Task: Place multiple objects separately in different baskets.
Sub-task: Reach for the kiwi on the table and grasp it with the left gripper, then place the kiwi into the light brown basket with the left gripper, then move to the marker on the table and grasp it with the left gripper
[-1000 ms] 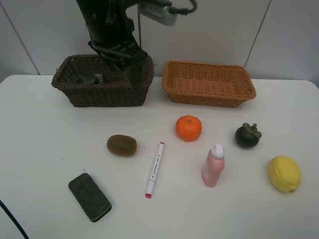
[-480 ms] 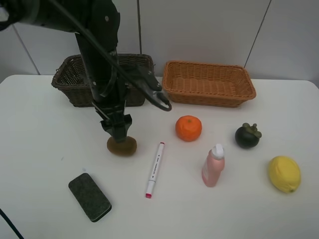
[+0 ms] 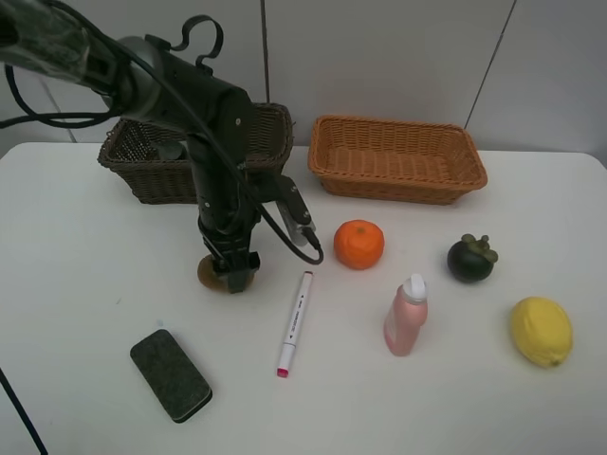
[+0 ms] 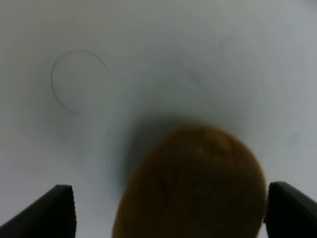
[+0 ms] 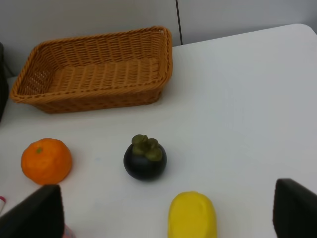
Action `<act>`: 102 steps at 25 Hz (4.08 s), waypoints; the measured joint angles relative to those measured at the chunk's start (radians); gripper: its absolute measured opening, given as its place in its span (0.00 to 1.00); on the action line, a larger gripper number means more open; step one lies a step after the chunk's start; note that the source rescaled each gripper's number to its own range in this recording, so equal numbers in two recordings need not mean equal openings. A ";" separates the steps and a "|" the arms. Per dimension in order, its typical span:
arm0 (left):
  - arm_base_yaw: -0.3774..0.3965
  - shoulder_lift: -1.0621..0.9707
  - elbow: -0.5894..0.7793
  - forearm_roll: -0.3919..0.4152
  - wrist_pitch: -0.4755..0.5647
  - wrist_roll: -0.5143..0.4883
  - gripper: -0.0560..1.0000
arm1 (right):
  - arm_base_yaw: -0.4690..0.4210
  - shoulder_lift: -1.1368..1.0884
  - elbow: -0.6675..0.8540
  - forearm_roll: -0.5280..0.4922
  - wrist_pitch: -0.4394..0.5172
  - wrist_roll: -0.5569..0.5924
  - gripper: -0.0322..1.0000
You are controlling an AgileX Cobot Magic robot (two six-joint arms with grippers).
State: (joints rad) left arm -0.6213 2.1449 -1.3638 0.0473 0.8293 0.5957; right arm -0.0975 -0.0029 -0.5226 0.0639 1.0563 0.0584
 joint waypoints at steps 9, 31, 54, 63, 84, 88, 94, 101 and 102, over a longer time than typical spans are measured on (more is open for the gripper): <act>0.000 0.056 0.000 0.003 -0.022 -0.002 0.99 | 0.000 0.000 0.000 0.000 0.000 0.000 1.00; -0.001 -0.003 -0.215 -0.097 0.211 -0.405 0.64 | 0.000 0.000 0.000 0.000 0.000 0.000 1.00; 0.005 0.470 -1.058 -0.071 -0.139 -0.651 0.99 | 0.000 0.000 0.000 0.000 0.000 0.000 1.00; 0.006 0.419 -1.107 -0.163 0.136 -0.671 1.00 | 0.000 0.000 0.000 0.000 0.000 0.000 1.00; -0.077 -0.061 -0.320 -0.256 0.370 -0.737 1.00 | 0.000 0.000 0.000 0.000 0.000 0.000 1.00; -0.117 -0.036 -0.227 -0.220 0.367 -0.726 1.00 | 0.000 0.000 0.000 0.000 0.000 0.000 1.00; -0.196 0.078 -0.222 -0.172 0.307 -0.695 1.00 | 0.000 0.000 0.000 0.000 0.000 0.000 1.00; -0.200 0.166 -0.221 -0.123 0.234 -0.693 1.00 | 0.000 0.000 0.000 0.000 0.000 0.000 1.00; -0.200 0.174 -0.221 -0.119 0.227 -0.692 1.00 | 0.000 0.000 0.000 0.000 0.000 0.000 1.00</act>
State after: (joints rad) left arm -0.8214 2.3187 -1.5851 -0.0718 1.0567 -0.0967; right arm -0.0975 -0.0029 -0.5226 0.0639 1.0563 0.0584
